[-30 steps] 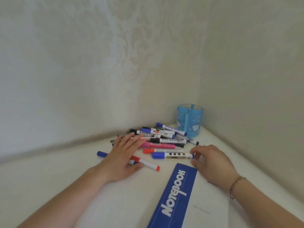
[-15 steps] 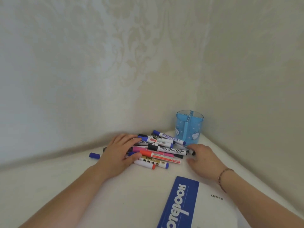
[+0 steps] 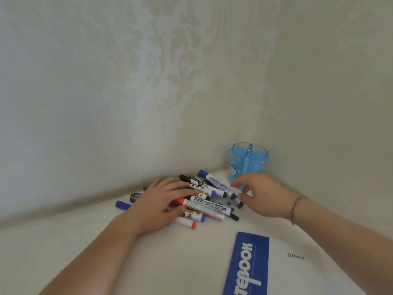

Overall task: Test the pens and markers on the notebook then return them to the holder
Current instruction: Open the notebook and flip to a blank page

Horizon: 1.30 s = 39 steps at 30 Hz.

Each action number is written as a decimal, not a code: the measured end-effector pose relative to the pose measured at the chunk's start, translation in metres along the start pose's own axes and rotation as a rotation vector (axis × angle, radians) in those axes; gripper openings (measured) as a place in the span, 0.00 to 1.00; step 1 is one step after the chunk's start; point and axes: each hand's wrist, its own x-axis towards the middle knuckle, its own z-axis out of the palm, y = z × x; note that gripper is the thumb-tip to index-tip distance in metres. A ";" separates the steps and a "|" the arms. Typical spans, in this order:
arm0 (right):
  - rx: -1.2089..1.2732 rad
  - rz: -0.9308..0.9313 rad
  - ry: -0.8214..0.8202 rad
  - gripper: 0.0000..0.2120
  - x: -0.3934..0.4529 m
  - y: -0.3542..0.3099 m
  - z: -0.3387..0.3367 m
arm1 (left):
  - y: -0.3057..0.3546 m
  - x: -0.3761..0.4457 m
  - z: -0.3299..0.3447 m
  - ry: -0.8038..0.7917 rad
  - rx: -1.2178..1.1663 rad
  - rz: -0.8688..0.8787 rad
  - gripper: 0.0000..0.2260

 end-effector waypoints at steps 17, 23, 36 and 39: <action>-0.232 0.106 0.103 0.08 0.002 0.002 0.025 | 0.021 0.003 0.004 0.518 0.106 0.280 0.14; -0.155 0.216 0.083 0.07 -0.005 0.015 0.026 | 0.030 -0.002 -0.007 0.317 0.247 0.497 0.11; -0.042 0.203 -0.005 0.09 -0.065 0.029 -0.005 | 0.061 -0.037 -0.020 0.384 0.129 0.244 0.07; -0.042 0.228 -0.053 0.13 -0.100 0.037 -0.002 | 0.095 -0.034 -0.024 0.123 0.144 0.356 0.10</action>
